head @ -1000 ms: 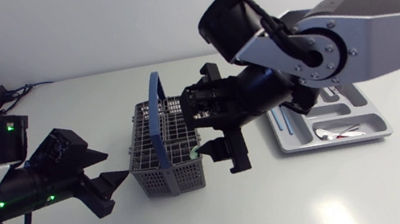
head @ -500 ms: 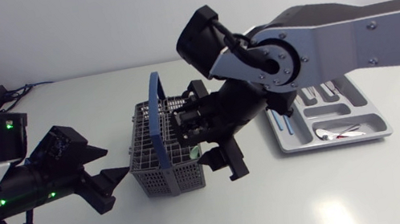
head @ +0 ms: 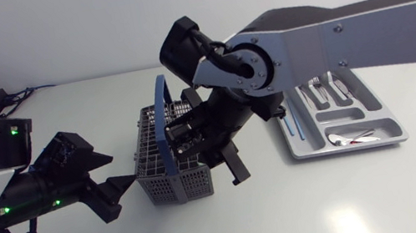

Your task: Unload the cutlery basket into the drawer organizer.

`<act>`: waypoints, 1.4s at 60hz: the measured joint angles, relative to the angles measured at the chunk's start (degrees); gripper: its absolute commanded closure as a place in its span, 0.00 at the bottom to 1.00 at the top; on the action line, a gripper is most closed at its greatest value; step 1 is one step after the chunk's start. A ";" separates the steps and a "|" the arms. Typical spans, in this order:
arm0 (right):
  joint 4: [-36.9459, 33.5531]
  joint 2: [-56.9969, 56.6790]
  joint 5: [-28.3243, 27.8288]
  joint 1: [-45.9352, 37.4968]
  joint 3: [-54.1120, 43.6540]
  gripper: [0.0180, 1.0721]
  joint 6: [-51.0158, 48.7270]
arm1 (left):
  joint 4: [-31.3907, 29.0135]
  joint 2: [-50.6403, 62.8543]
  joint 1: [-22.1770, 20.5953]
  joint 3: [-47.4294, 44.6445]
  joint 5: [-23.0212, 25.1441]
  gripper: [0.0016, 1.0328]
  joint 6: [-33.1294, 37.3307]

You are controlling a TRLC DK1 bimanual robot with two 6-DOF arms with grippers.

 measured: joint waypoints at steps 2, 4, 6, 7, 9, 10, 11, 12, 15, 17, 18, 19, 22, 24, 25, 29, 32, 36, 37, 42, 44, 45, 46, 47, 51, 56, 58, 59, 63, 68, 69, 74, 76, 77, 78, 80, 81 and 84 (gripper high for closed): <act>-0.66 0.13 0.20 0.00 0.22 0.92 -0.17 | -0.02 0.00 0.00 -0.02 0.00 0.22 0.02; -1.36 0.20 0.28 0.00 0.48 0.92 -0.33 | 0.00 0.00 0.00 -0.04 0.00 0.22 0.02; -2.12 0.31 0.66 0.00 0.72 0.92 -0.37 | 0.00 0.00 0.00 -0.04 0.00 0.22 0.02; -2.38 0.31 0.70 0.00 0.81 0.92 -0.37 | 0.00 0.00 0.00 -0.04 0.00 0.22 0.02; -2.75 0.35 0.81 0.00 0.96 0.94 -0.37 | 0.00 0.00 0.00 -0.04 0.00 0.22 0.02; -2.89 0.35 0.83 0.00 1.05 0.94 -0.37 | 0.00 0.00 0.00 -0.04 0.00 0.22 0.02; -2.99 0.37 0.85 0.00 1.14 0.94 -0.37 | 0.00 0.00 0.00 -0.04 0.00 0.22 0.02; -2.99 0.37 0.87 0.00 1.18 0.94 -0.37 | 0.00 0.00 -0.02 -0.04 0.00 0.22 0.00; -3.21 0.37 1.05 0.00 1.38 0.94 -0.37 | 0.00 0.00 -0.02 -0.04 0.00 0.22 0.02; -3.21 0.37 1.07 0.00 1.46 0.94 -0.39 | 0.00 0.00 -0.02 -0.04 0.00 0.22 0.02; -3.19 0.37 1.09 0.00 1.46 0.94 -0.39 | 0.00 0.00 -0.02 -0.04 0.00 0.22 0.02; -3.17 0.37 1.18 0.00 1.49 0.94 -0.39 | 0.00 0.00 -0.02 -0.04 0.00 0.22 0.02; -3.15 0.37 1.22 0.00 1.49 0.94 -0.39 | 0.00 0.00 -0.07 -0.04 0.00 0.22 0.02; -3.15 0.37 1.22 0.00 1.49 0.94 -0.39 | 0.00 0.00 -0.09 -0.04 0.00 0.22 0.02; -3.15 0.37 1.22 0.00 1.49 0.94 -0.39 | 0.00 0.00 -0.13 -0.04 0.00 0.22 0.02; -3.19 0.37 1.22 0.02 1.53 0.94 -0.39 | 0.00 0.00 -0.13 -0.04 0.00 0.22 0.00; -3.32 0.37 1.27 0.07 1.86 0.94 -0.39 | 0.00 -0.02 -0.13 -0.11 0.00 0.22 0.00; -4.17 0.37 1.68 0.35 2.73 0.94 -0.42 | 0.02 -0.02 -0.13 -0.22 0.00 0.22 0.02; -4.35 0.35 1.81 0.42 2.99 0.94 -0.46 | 0.02 -0.02 -0.13 -0.31 0.00 0.22 0.02; -4.72 0.17 2.64 0.94 4.04 0.94 -0.59 | 0.02 -0.07 -0.13 -0.79 0.00 0.22 0.00; -5.14 0.15 2.84 1.18 4.46 0.94 -0.59 | 0.00 -0.07 -0.13 -1.01 0.00 0.22 0.00; -5.40 0.09 2.97 1.18 4.61 0.94 -0.59 | 0.02 -0.13 -0.17 -1.07 0.00 0.22 0.00; -5.60 0.02 2.97 1.27 4.74 0.94 -0.59 | -0.02 -0.20 -0.17 -1.09 0.00 0.22 0.00; -5.75 -0.11 2.99 1.31 4.83 0.94 -0.59 | -0.02 -0.28 -0.20 -1.14 0.00 0.22 0.00; -6.14 -0.68 3.39 1.57 5.03 0.94 -0.59 | -0.04 -0.98 -0.37 -1.18 0.00 0.22 0.00; -6.54 -1.86 3.93 1.95 5.35 0.94 -0.59 | -0.55 -2.23 -0.52 -1.16 0.00 0.22 0.00; -6.82 -2.45 4.09 2.05 5.53 0.94 -0.57 | -0.98 -2.71 -0.63 -1.16 -0.02 0.22 0.00; -7.06 -2.80 4.17 2.16 5.66 0.94 -0.57 | -1.16 -2.97 -0.76 -1.16 0.00 0.22 0.00; -7.43 -4.04 4.37 2.34 6.14 0.94 -0.57 | -1.99 -3.69 -1.18 -1.14 0.00 0.22 -0.02; -7.87 -5.75 4.87 2.67 6.71 0.94 -0.55 | -3.08 -4.35 -1.90 -0.74 0.00 0.22 -0.07; -7.98 -6.21 5.01 2.73 6.80 0.94 -0.55 | -3.39 -4.44 -2.08 -0.59 0.02 0.22 -0.07; -8.68 -7.98 5.55 3.17 7.32 0.94 -0.52 | -4.46 -4.79 -3.19 0.57 0.00 0.22 -0.24; -8.87 -8.70 5.57 3.39 7.39 0.94 -0.52 | -4.74 -4.94 -3.74 1.16 0.00 0.22 -0.24; -8.96 -9.05 5.66 3.41 7.41 0.94 -0.52 | -4.87 -4.98 -3.98 1.40 -0.02 0.22 -0.24; -9.03 -9.33 5.70 3.45 7.41 0.94 -0.52 | -5.01 -5.09 -4.24 1.68 0.00 0.22 -0.26; -9.18 -10.08 5.75 3.54 7.43 0.94 -0.52 | -5.27 -5.27 -4.87 2.29 -0.02 0.22 -0.26; -9.25 -10.38 5.75 3.56 7.43 0.94 -0.52 | -5.40 -5.33 -5.14 2.60 -0.02 0.22 -0.26; -9.62 -11.37 5.99 3.76 7.43 0.94 -0.50 | -5.55 -5.44 -5.88 3.34 -0.22 0.22 -0.26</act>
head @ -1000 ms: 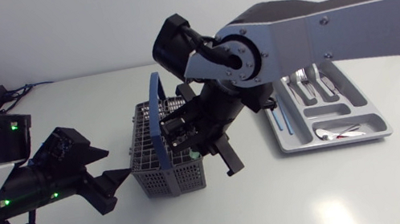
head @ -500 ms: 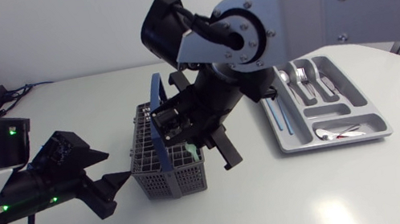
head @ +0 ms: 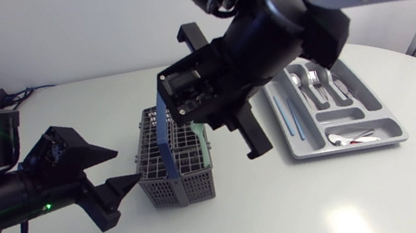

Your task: Unload the cutlery basket into the drawer organizer.

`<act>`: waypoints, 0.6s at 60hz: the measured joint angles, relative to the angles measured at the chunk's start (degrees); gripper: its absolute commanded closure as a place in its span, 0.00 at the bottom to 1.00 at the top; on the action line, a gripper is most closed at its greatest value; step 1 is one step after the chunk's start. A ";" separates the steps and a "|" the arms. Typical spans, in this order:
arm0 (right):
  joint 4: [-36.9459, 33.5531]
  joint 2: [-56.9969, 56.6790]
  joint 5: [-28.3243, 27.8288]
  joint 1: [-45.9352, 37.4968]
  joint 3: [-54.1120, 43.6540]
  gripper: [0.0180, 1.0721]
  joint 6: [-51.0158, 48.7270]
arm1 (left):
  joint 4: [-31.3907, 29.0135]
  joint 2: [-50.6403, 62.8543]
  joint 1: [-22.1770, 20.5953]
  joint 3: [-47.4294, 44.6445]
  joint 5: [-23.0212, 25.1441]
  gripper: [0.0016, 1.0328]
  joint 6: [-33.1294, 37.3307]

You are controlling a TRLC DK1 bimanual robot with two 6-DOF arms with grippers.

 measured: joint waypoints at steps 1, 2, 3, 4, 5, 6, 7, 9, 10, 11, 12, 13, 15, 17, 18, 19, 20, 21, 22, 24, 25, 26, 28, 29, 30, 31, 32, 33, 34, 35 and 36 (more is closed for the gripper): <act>-0.24 -0.46 0.22 0.02 0.00 0.94 0.02 | 0.00 -0.07 -0.28 0.24 -0.20 0.22 0.00; -0.55 -0.79 0.37 0.11 0.00 0.94 0.02 | 0.00 -0.07 -0.50 0.44 -0.33 0.22 0.02; -0.72 -1.16 0.44 0.15 0.02 0.94 0.15 | -0.02 -0.09 -0.70 0.55 -0.66 0.22 0.00; -0.94 -1.55 0.66 0.26 0.00 0.94 0.20 | -0.02 -0.11 -0.90 0.63 -0.74 0.22 0.00; -1.09 -1.90 0.87 0.39 0.02 0.94 0.22 | -0.04 -0.11 -1.03 0.74 -0.85 0.22 0.00; -1.27 -2.38 0.96 0.42 0.00 0.94 0.22 | -0.09 -0.11 -1.20 0.77 -1.03 0.22 0.00; -1.49 -2.78 1.03 0.44 0.02 0.94 0.22 | -0.07 -0.11 -1.38 0.77 -1.09 0.22 0.00; -1.95 -3.56 1.20 0.52 0.02 0.94 0.22 | -0.11 -0.11 -1.64 0.77 -1.14 0.22 0.00; -2.21 -3.96 1.25 0.59 0.02 0.94 0.22 | -0.15 -0.11 -1.70 0.77 -1.20 0.22 0.00; -2.43 -4.37 1.31 0.66 0.02 0.94 0.22 | -0.15 -0.11 -1.79 0.77 -1.25 0.22 0.00; -2.80 -4.90 1.60 0.72 0.02 0.94 0.22 | -0.15 -0.11 -1.92 0.77 -1.29 0.22 0.00; -3.02 -5.31 1.88 0.74 0.02 0.94 0.22 | -0.15 -0.11 -1.97 0.77 -1.29 0.22 0.00; -3.63 -6.14 2.34 0.76 0.04 0.94 0.22 | -0.13 -0.11 -1.99 0.77 -1.29 0.22 0.00; -4.48 -7.04 2.78 0.81 0.04 0.94 0.22 | -0.15 -0.11 -2.01 0.77 -1.29 0.22 0.00; -4.92 -7.45 2.91 0.81 0.04 0.94 0.20 | -0.15 -0.11 -2.01 0.77 -1.31 0.22 0.00; -5.33 -7.85 3.21 0.81 0.04 0.94 0.20 | -0.15 -0.11 -2.01 0.77 -1.29 0.22 0.00; -5.75 -8.24 3.48 0.81 0.04 0.94 0.22 | -0.15 -0.11 -2.01 0.77 -1.29 0.22 0.00; -6.32 -8.72 3.85 0.79 0.02 0.94 0.20 | -0.13 -0.11 -2.01 0.77 -1.31 0.22 0.00; -6.71 -9.11 4.11 0.79 0.02 0.94 0.20 | -0.13 -0.11 -2.01 0.77 -1.29 0.22 0.00; -7.41 -9.92 4.68 0.79 0.02 0.94 0.15 | -0.13 -0.11 -2.01 0.77 -1.31 0.22 0.00; -7.69 -10.34 4.98 0.76 0.02 0.94 0.13 | -0.15 -0.11 -2.01 0.77 -1.31 0.22 0.00; -8.07 -10.84 5.35 0.72 0.00 0.94 -0.04 | -0.13 -0.11 -2.01 0.77 -1.31 0.22 0.00; -8.59 -11.74 5.77 0.52 -0.17 0.94 -0.39 | -0.13 -0.11 -2.01 0.77 -1.31 0.22 0.00; -8.81 -12.20 5.77 0.31 -0.33 0.94 -0.77 | -0.13 -0.11 -2.01 0.77 -1.31 0.22 0.00; -9.01 -12.70 5.84 0.07 -0.55 0.94 -1.05 | -0.13 -0.11 -2.01 0.77 -1.31 0.22 0.00; -9.22 -13.20 5.92 -0.22 -0.81 0.94 -1.40 | -0.13 -0.11 -2.01 0.77 -1.29 0.22 0.00; -9.51 -13.86 5.95 -0.70 -1.20 0.94 -1.86 | -0.13 -0.11 -2.01 0.77 -1.31 0.22 -0.02; -9.73 -14.40 5.97 -1.16 -1.60 0.94 -2.25 | -0.13 -0.11 -2.01 0.77 -1.31 0.22 0.00; -9.90 -14.93 5.99 -1.66 -2.03 0.94 -2.71 | -0.13 -0.11 -2.03 0.79 -1.31 0.22 -0.02; -10.14 -15.43 6.03 -2.23 -2.51 0.94 -3.10 | -0.13 -0.11 -2.05 0.79 -1.31 0.22 0.00; -10.34 -16.04 6.21 -2.97 -3.17 0.94 -3.63 | -0.13 -0.11 -2.12 0.77 -1.31 0.22 0.00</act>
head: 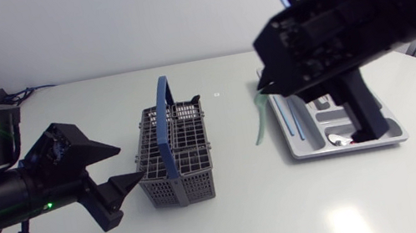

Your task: Unload the cutlery basket into the drawer organizer.

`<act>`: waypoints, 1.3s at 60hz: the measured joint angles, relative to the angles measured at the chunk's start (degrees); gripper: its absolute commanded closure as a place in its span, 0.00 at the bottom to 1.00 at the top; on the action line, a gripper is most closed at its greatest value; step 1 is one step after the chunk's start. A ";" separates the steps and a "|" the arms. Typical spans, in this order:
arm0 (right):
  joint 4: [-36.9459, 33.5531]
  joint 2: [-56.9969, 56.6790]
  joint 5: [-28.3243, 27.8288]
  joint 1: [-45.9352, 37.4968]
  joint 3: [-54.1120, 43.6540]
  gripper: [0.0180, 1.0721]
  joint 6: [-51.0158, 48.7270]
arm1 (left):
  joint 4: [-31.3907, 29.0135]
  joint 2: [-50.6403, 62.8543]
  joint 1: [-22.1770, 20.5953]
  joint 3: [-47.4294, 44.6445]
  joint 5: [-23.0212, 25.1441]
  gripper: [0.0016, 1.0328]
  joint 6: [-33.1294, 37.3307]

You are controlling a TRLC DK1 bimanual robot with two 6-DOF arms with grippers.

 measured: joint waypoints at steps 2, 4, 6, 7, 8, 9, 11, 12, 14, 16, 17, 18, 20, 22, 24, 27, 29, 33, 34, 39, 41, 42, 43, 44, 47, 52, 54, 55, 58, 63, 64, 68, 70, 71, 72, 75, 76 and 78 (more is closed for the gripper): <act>-0.26 -0.90 0.28 -1.20 -1.20 0.94 -1.03 | 0.00 0.02 -0.24 0.00 -0.02 0.22 -0.02; -0.68 -1.75 0.63 -2.40 -2.36 0.94 -2.10 | 0.00 0.02 -0.46 0.00 -0.02 0.22 0.00; -1.44 -2.58 0.83 -3.69 -4.04 0.94 -3.19 | 0.00 0.02 -0.85 0.00 -0.20 0.22 -0.02; -1.73 -2.89 0.85 -4.28 -4.72 0.94 -3.74 | 0.00 0.02 -1.03 0.00 -0.37 0.22 -0.04; -1.95 -3.17 0.92 -4.83 -5.38 0.94 -4.24 | 0.00 0.04 -1.20 0.00 -0.63 0.22 -0.04; -2.16 -3.41 1.01 -5.40 -6.01 0.94 -4.90 | 0.00 0.09 -1.38 0.00 -0.87 0.22 -0.13; -2.47 -3.89 1.03 -6.67 -7.30 0.94 -6.16 | 0.02 0.20 -1.90 0.00 -1.22 0.22 -0.24; -2.56 -4.04 1.01 -7.13 -7.80 0.94 -6.73 | 0.04 0.31 -2.12 0.00 -1.31 0.22 -0.31; -2.78 -4.24 1.03 -8.59 -8.57 0.94 -8.07 | 0.04 0.48 -2.49 0.00 -1.49 0.22 -0.42; -2.80 -4.37 1.03 -10.19 -9.22 0.94 -9.53 | 0.07 0.76 -2.84 0.02 -1.53 0.22 -0.46; -2.78 -4.37 1.03 -10.93 -9.49 0.94 -10.16 | 0.09 0.90 -2.95 0.00 -1.55 0.22 -0.46; -2.75 -4.46 1.03 -11.67 -9.75 0.94 -10.93 | 0.13 1.05 -3.06 0.00 -1.55 0.22 -0.48; -2.75 -4.59 1.03 -13.20 -10.25 0.94 -12.28 | 0.22 1.36 -3.28 0.02 -1.73 0.22 -0.70; -2.69 -4.76 1.03 -14.99 -10.91 0.94 -13.88 | 0.39 1.75 -3.45 0.02 -1.77 0.22 -1.11; -2.64 -4.92 1.03 -16.65 -11.54 0.94 -15.37 | 0.55 2.05 -3.67 0.00 -2.25 0.22 -1.36; -2.34 -4.98 1.03 -19.45 -12.57 0.94 -17.84 | 1.09 2.64 -4.07 0.00 -2.75 0.22 -1.53; -2.05 -4.98 1.03 -21.09 -13.22 0.94 -19.26 | 1.40 3.02 -4.26 0.00 -2.84 0.22 -1.60; -1.31 -4.98 1.05 -24.37 -14.91 0.94 -22.45 | 1.97 3.78 -4.44 0.02 -3.02 0.22 -1.75; -1.09 -4.98 1.03 -25.07 -15.30 0.94 -23.21 | 2.05 4.00 -4.48 0.04 -3.02 0.22 -1.75; -0.31 -4.94 1.03 -28.52 -17.03 0.94 -27.04 | 2.80 5.16 -4.50 0.09 -3.21 0.22 -1.77; 0.11 -4.87 1.03 -29.81 -17.42 0.94 -28.35 | 2.95 5.62 -4.50 0.11 -3.21 0.22 -1.77; 0.24 -4.79 1.01 -30.53 -17.53 0.94 -29.07 | 3.08 5.81 -4.50 0.11 -3.21 0.22 -1.77; 0.35 -4.66 1.05 -31.08 -17.59 0.94 -29.64 | 3.23 6.12 -4.50 0.11 -3.23 0.22 -1.77; 0.57 -4.48 1.03 -31.71 -17.59 0.94 -30.27 | 3.39 6.34 -4.50 0.11 -3.23 0.22 -1.77; 1.27 -3.93 1.03 -33.53 -17.59 0.94 -32.04 | 3.93 6.99 -4.50 0.11 -3.21 0.22 -1.77; 4.24 -2.51 1.07 -36.54 -18.08 0.94 -35.41 | 4.74 8.11 -4.50 0.11 -3.23 0.22 -1.77; 5.86 -1.88 1.11 -37.97 -18.71 0.94 -36.92 | 5.03 8.57 -4.46 0.11 -3.23 0.22 -1.77; 6.58 -1.57 1.25 -38.56 -19.04 0.94 -37.53 | 5.18 8.74 -4.37 0.11 -3.21 0.22 -1.77; 8.85 -0.61 1.79 -40.37 -20.37 0.94 -39.63 | 5.35 9.33 -4.22 0.11 -3.23 0.22 -1.77; 11.87 1.16 2.38 -42.93 -22.32 0.94 -42.58 | 5.46 10.05 -3.69 0.20 -3.23 0.22 -1.75; 12.20 1.51 2.49 -43.32 -22.58 0.94 -43.04 | 5.46 10.12 -3.58 0.24 -3.23 0.22 -1.77; 13.79 2.89 2.54 -44.89 -23.41 0.94 -44.89 | 5.62 10.51 -3.45 0.57 -3.23 0.22 -1.77; 14.58 3.45 2.54 -45.55 -23.58 0.94 -45.68 | 5.70 10.73 -3.45 0.79 -3.23 0.22 -1.75; 14.84 3.76 2.54 -45.86 -23.58 0.94 -45.97 | 5.70 10.84 -3.48 0.90 -3.23 0.22 -1.75; 15.15 4.07 2.62 -46.14 -23.58 0.94 -46.14 | 5.77 10.95 -3.48 1.01 -3.23 0.22 -1.77; 16.35 5.03 3.10 -46.86 -23.58 0.94 -47.04 | 5.95 11.37 -3.48 1.38 -3.23 0.22 -1.75; 16.81 5.33 3.43 -47.01 -23.58 0.94 -47.19 | 6.08 11.50 -3.45 1.44 -3.23 0.22 -1.77; 17.49 6.01 3.96 -47.21 -23.58 0.94 -47.43 | 6.19 11.74 -3.45 1.62 -3.23 0.22 -1.75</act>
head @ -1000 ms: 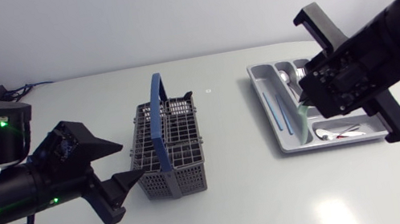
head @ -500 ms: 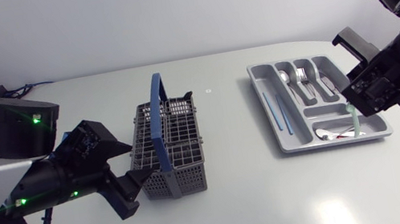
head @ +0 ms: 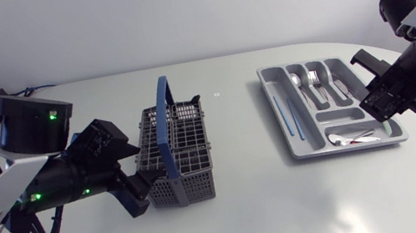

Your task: Unload the cutlery basket into the drawer organizer.

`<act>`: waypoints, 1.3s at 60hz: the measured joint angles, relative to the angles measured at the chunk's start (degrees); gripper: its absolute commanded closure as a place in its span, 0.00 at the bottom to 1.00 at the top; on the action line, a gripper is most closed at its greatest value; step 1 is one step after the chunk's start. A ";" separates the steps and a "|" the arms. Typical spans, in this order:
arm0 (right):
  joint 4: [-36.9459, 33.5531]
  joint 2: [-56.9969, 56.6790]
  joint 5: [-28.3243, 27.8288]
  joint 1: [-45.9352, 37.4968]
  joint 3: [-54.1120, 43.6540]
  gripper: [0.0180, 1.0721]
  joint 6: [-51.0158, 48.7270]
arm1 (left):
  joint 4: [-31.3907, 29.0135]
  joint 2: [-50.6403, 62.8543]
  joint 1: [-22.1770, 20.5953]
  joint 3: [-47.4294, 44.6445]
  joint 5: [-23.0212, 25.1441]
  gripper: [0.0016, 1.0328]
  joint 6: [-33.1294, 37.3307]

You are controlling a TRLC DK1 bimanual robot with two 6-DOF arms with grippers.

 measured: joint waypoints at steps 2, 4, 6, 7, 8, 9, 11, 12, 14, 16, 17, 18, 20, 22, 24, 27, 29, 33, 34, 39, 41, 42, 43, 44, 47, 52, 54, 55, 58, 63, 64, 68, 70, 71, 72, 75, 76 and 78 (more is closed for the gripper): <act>0.57 0.72 0.26 -0.13 0.00 0.94 -0.20 | 0.13 0.22 0.00 0.09 0.00 0.22 0.00; 0.94 1.40 0.57 -0.15 0.00 0.94 -0.42 | 0.15 0.37 0.09 0.11 0.00 0.22 -0.02; 1.27 2.16 0.90 -0.15 0.02 0.94 -0.66 | 0.15 0.55 0.22 0.11 0.00 0.22 0.00; 1.29 2.51 1.07 -0.15 0.04 0.94 -0.68 | 0.15 0.59 0.26 0.11 0.00 0.22 0.00; 1.31 2.86 1.18 -0.15 0.11 0.94 -0.83 | 0.17 0.66 0.33 0.11 0.00 0.22 0.00; 1.31 3.28 1.40 -0.15 0.15 0.94 -0.83 | 0.20 0.72 0.42 0.11 0.00 0.22 0.00; 1.33 4.22 1.73 -0.15 0.35 0.94 -1.01 | 0.33 0.85 0.70 0.11 0.00 0.22 0.00; 1.36 4.76 2.10 -0.15 0.50 0.94 -1.03 | 0.50 0.92 0.85 0.11 0.00 0.22 0.02; 1.57 5.86 2.73 -0.15 0.81 0.94 -1.03 | 0.72 0.96 1.22 0.11 -0.02 0.22 0.02; 1.81 6.71 3.19 -0.15 1.11 0.94 -1.03 | 0.87 1.01 1.66 0.11 0.00 0.22 0.02; 2.19 7.30 3.58 -0.15 1.27 0.94 -1.03 | 1.09 1.01 1.92 0.11 0.00 0.22 0.04; 2.40 7.56 3.78 -0.15 1.29 0.94 -1.03 | 1.22 1.01 2.14 0.11 -0.02 0.22 0.04; 2.78 8.13 4.37 -0.09 1.36 0.94 -1.05 | 1.44 1.01 2.47 0.11 0.00 0.22 0.04; 3.08 8.59 4.85 -0.09 1.42 0.94 -1.05 | 1.62 1.01 2.69 0.09 -0.02 0.22 0.04; 3.52 9.09 5.05 -0.04 1.49 0.94 -1.05 | 1.66 1.01 2.89 0.09 -0.02 0.22 0.07; 4.22 9.81 5.51 -0.04 1.51 0.94 -1.03 | 1.64 1.01 2.99 0.09 -0.02 0.22 0.07; 4.70 10.43 6.10 0.07 1.51 0.94 -1.03 | 1.64 1.01 3.06 0.09 0.00 0.22 0.09; 6.80 11.85 6.75 0.48 1.51 0.94 -1.03 | 1.66 1.01 3.13 0.09 0.00 0.22 0.24; 7.43 12.20 6.82 0.66 1.51 0.93 -1.03 | 1.64 1.01 3.23 0.09 0.00 0.22 0.26; 10.16 13.68 7.17 1.75 1.31 0.60 -1.03 | 1.64 1.01 3.34 0.09 0.00 0.22 0.26; 11.06 13.88 7.17 2.32 1.03 0.33 -1.01 | 1.64 1.01 3.34 0.09 0.00 0.22 0.26; 11.41 13.92 7.15 2.62 0.87 0.24 -1.01 | 1.66 1.01 3.34 0.09 0.00 0.22 0.24; 11.72 13.97 7.15 2.93 0.70 0.18 -0.98 | 1.64 1.01 3.34 0.09 0.00 0.22 0.24; 11.89 13.97 7.17 3.32 0.57 0.13 -0.94 | 1.64 1.01 3.34 0.09 0.00 0.22 0.26; 12.26 13.99 7.15 4.11 0.33 0.10 -0.68 | 1.64 1.01 3.34 0.09 0.00 0.22 0.26; 12.90 14.10 7.15 4.87 -0.09 0.09 0.15 | 1.64 1.01 3.34 0.09 0.00 0.22 0.26; 13.18 14.10 7.10 4.98 -0.31 0.08 0.31 | 1.62 1.01 3.34 0.09 0.00 0.22 0.26; 13.29 14.10 7.08 4.98 -0.42 0.08 0.33 | 1.64 1.01 3.34 0.09 0.00 0.22 0.24; 13.57 14.10 7.10 4.96 -0.66 0.08 0.35 | 1.62 1.01 3.34 0.09 0.00 0.22 0.26; 13.77 14.08 6.69 4.96 -1.11 0.08 0.55 | 1.62 0.98 3.34 0.09 0.00 0.22 0.24; 13.77 14.08 6.54 4.96 -1.16 0.08 0.61 | 1.60 0.98 3.32 0.09 0.00 0.22 0.26; 14.45 14.01 5.79 4.83 -1.55 0.08 0.79 | 1.55 0.96 3.34 0.09 0.00 0.22 0.26; 15.08 13.79 5.31 4.81 -1.84 0.08 0.98 | 1.40 0.87 3.34 0.09 0.00 0.22 0.24; 15.19 13.64 4.92 4.81 -1.88 0.08 0.98 | 1.36 0.87 3.32 0.09 0.00 0.22 0.24; 15.19 13.46 4.42 4.81 -1.88 0.08 1.29 | 1.22 0.76 3.32 0.09 0.00 0.22 0.26; 15.08 12.70 2.36 4.96 -1.64 0.07 2.82 | 0.66 0.48 3.32 0.09 0.00 0.22 0.24; 14.38 12.37 1.11 5.20 -1.11 0.07 4.00 | 0.37 0.24 3.32 0.09 0.00 0.22 0.24; 11.93 12.04 -0.68 5.73 0.57 0.07 6.25 | -0.17 -0.15 3.32 0.09 0.00 0.22 0.24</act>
